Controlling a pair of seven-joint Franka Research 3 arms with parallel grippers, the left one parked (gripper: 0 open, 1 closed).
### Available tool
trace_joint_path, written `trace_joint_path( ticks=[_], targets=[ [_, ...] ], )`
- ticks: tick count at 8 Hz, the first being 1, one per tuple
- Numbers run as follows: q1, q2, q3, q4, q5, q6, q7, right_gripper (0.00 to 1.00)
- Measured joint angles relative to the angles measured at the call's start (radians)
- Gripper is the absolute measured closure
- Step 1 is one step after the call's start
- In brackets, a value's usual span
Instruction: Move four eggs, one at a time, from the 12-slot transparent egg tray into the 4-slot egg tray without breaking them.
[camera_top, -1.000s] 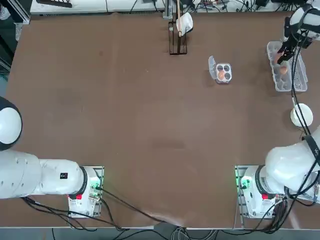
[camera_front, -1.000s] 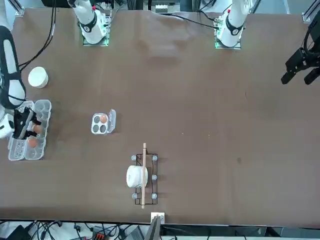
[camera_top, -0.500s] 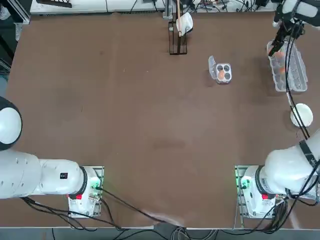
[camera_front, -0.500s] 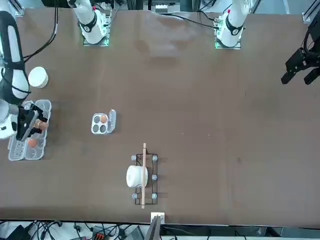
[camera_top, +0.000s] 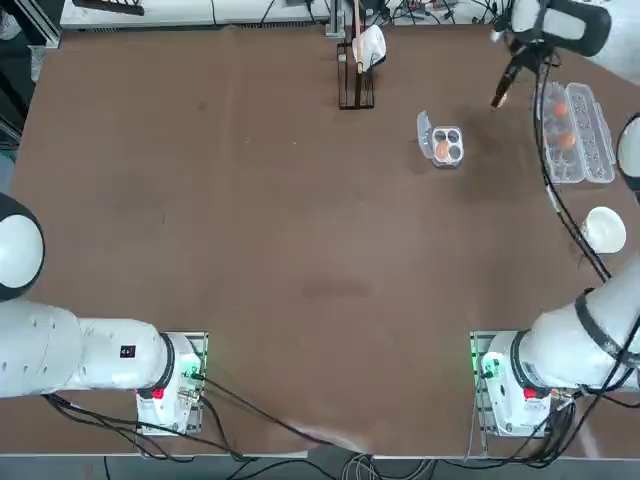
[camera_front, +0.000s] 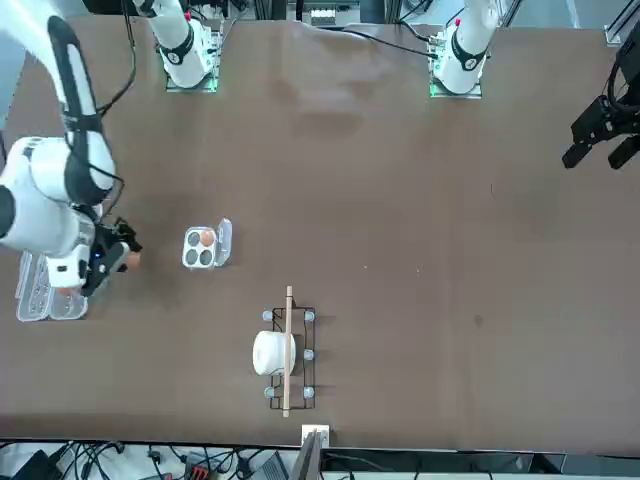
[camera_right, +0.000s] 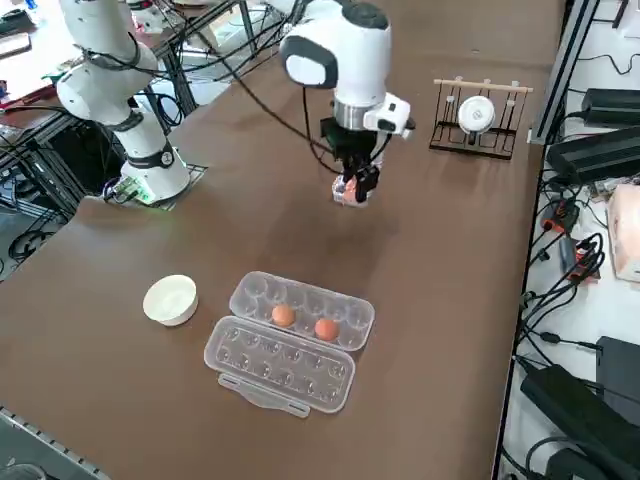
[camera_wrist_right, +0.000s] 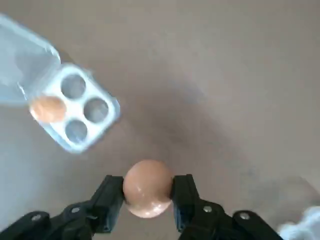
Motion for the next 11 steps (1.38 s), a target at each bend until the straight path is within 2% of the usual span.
trace_joint_path(
  ticks=[7, 11],
  targets=[
    [0.211, 0.042, 0.0, -0.054, 0.0, 0.156, 0.571, 0.43],
    [0.237, 0.055, -0.006, -0.069, 0.0, 0.161, 0.637, 0.43]
  ],
)
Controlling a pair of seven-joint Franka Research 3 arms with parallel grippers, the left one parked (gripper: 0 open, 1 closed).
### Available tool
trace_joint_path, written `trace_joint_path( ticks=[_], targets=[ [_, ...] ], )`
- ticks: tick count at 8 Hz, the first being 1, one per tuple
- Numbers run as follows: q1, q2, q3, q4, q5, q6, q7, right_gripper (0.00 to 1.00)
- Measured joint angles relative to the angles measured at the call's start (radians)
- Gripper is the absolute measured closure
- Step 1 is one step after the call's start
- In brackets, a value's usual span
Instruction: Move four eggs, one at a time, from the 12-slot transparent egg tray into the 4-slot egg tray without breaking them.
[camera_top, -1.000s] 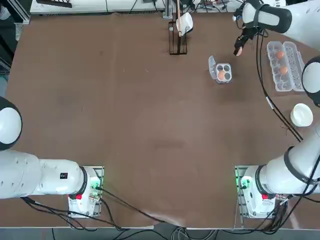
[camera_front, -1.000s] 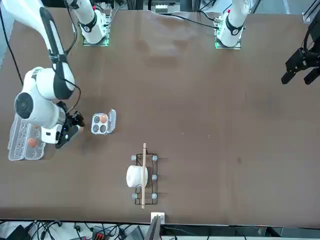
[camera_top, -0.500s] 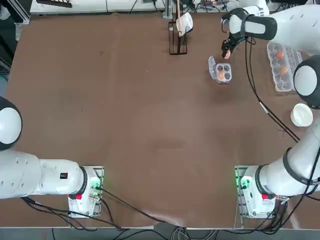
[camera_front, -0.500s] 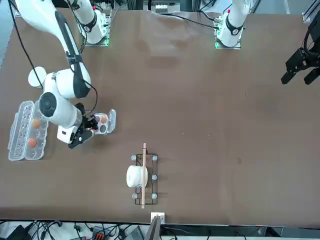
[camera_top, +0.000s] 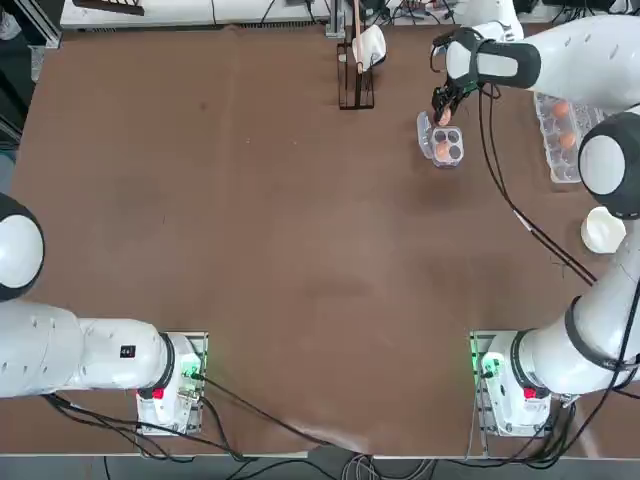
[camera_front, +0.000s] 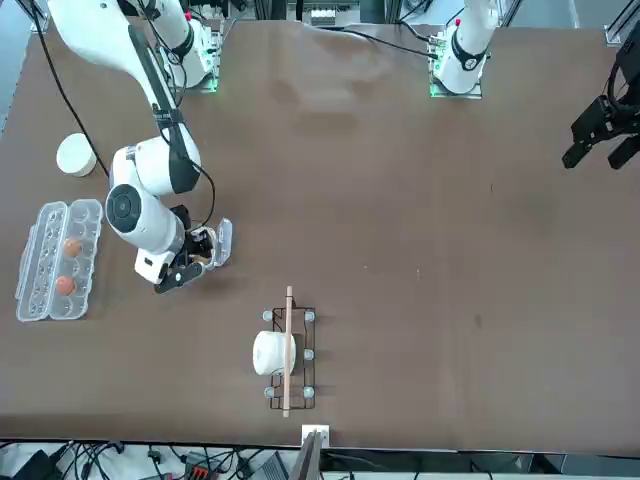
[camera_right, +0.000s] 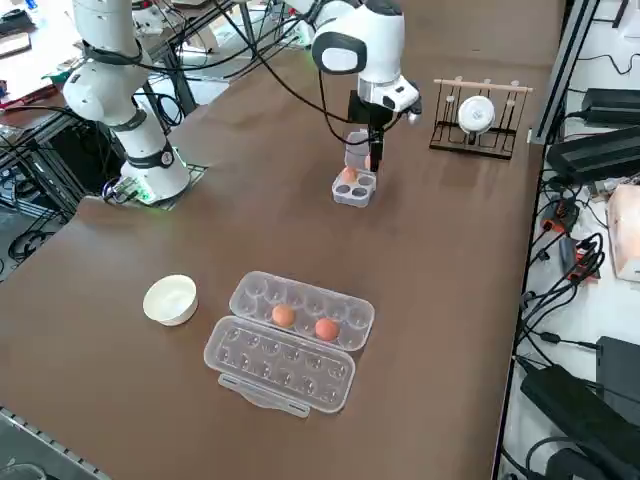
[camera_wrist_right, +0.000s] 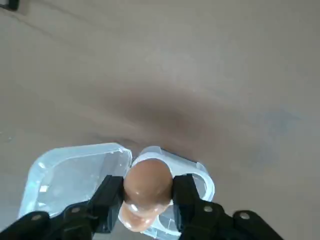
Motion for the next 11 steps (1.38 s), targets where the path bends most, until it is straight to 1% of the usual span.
trace_joint_path(
  ticks=[7, 11],
  targets=[
    [0.001, 0.009, -0.003, -0.056, 0.0, 0.03, 0.025, 0.43],
    [0.001, 0.009, -0.003, -0.064, 0.0, 0.032, 0.028, 0.43]
  ],
)
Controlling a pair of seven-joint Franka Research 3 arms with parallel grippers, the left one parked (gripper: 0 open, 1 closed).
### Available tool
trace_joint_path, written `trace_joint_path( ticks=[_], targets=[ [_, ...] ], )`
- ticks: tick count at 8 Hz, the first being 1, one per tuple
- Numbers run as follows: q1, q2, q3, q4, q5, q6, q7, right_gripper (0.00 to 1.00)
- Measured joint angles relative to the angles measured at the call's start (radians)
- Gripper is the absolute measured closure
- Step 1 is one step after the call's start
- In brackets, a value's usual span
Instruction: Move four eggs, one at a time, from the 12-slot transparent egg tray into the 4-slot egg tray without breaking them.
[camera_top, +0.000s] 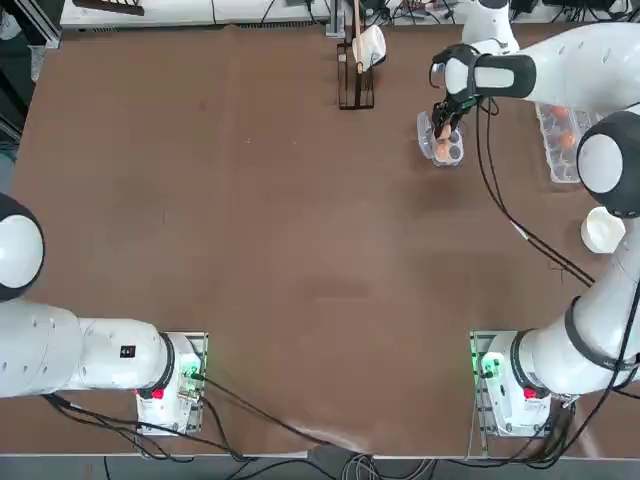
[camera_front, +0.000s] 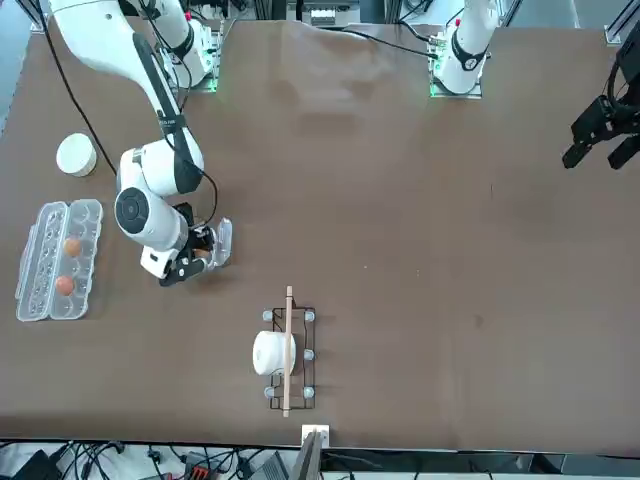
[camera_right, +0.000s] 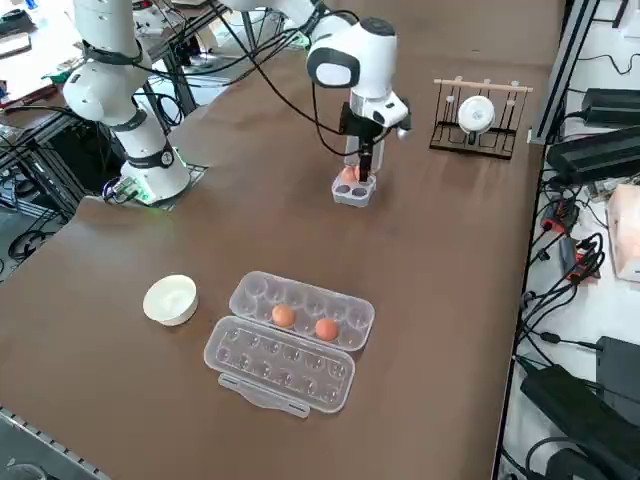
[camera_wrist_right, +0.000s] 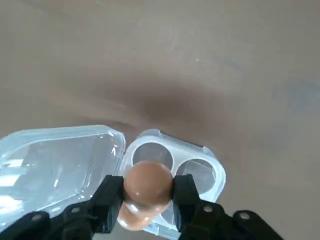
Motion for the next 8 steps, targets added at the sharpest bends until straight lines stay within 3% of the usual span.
trace_joint_path(
  ticks=[3, 5, 8],
  targets=[
    [0.0, -0.001, 0.0, 0.001, 0.0, 0.0, 0.001, 0.29],
    [-0.001, -0.017, -0.001, 0.011, 0.0, 0.0, 0.001, 0.01],
    [-0.01, -0.048, -0.016, 0.019, 0.0, -0.018, 0.001, 0.0]
  ],
)
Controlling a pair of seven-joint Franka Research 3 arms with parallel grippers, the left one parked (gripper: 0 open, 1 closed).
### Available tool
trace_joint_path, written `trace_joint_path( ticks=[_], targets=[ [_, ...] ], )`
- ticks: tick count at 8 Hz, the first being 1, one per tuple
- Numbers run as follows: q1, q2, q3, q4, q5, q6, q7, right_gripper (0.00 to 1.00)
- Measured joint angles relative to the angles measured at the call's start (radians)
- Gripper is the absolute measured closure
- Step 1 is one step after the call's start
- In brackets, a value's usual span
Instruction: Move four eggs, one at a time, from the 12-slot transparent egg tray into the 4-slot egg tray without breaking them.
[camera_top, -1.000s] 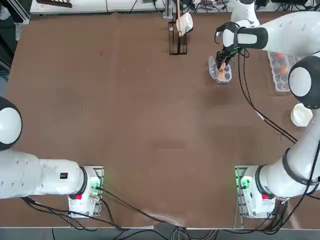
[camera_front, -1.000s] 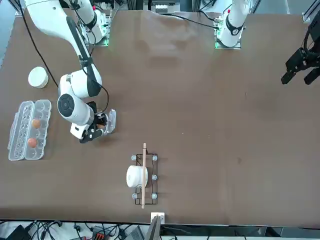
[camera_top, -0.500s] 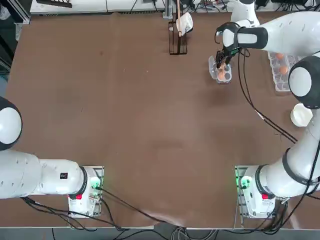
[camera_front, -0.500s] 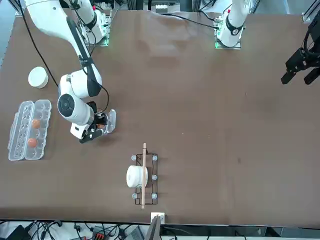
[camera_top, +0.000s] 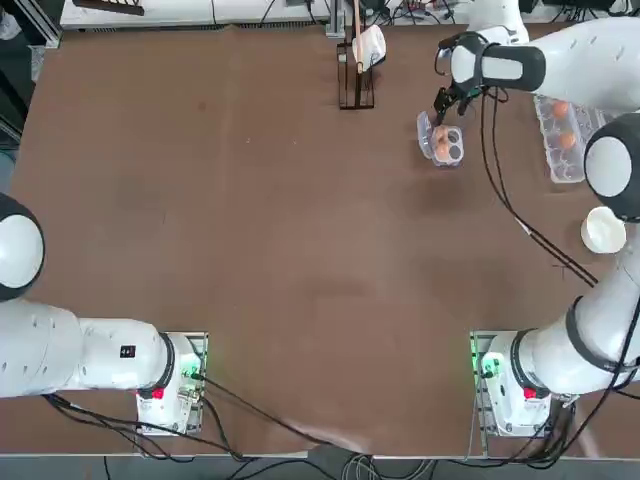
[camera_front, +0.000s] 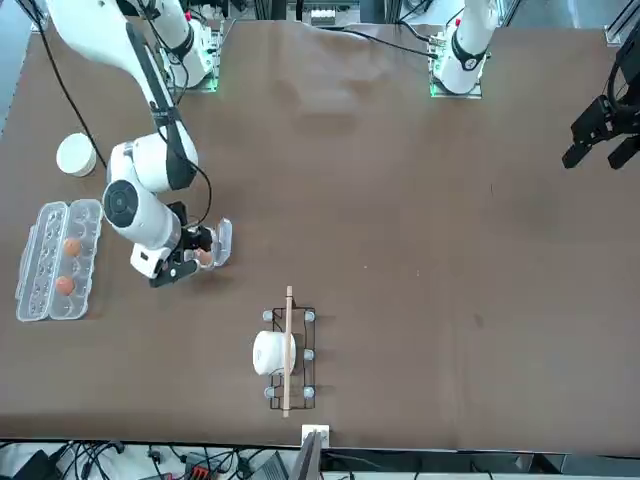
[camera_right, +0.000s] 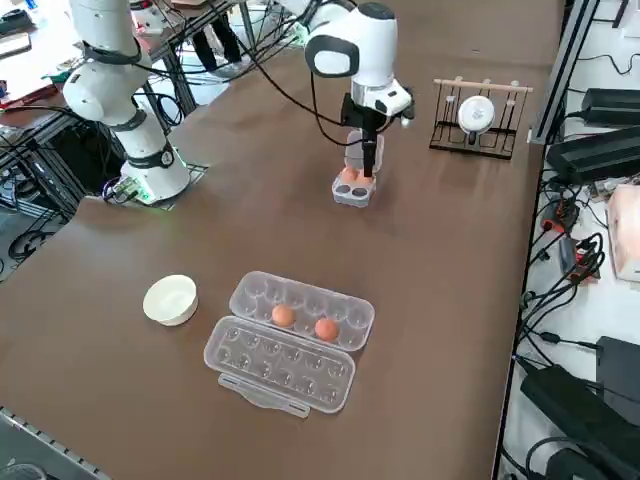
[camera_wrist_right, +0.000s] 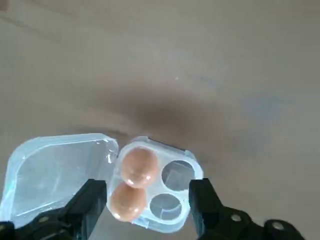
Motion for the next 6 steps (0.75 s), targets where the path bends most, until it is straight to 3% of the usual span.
trace_joint_path(
  ticks=[2, 6],
  targets=[
    [-0.062, -0.022, -0.007, 0.049, 0.0, -0.099, -0.023, 0.0],
    [-0.261, -0.038, -0.012, 0.136, -0.001, -0.223, -0.318, 0.0]
  ],
)
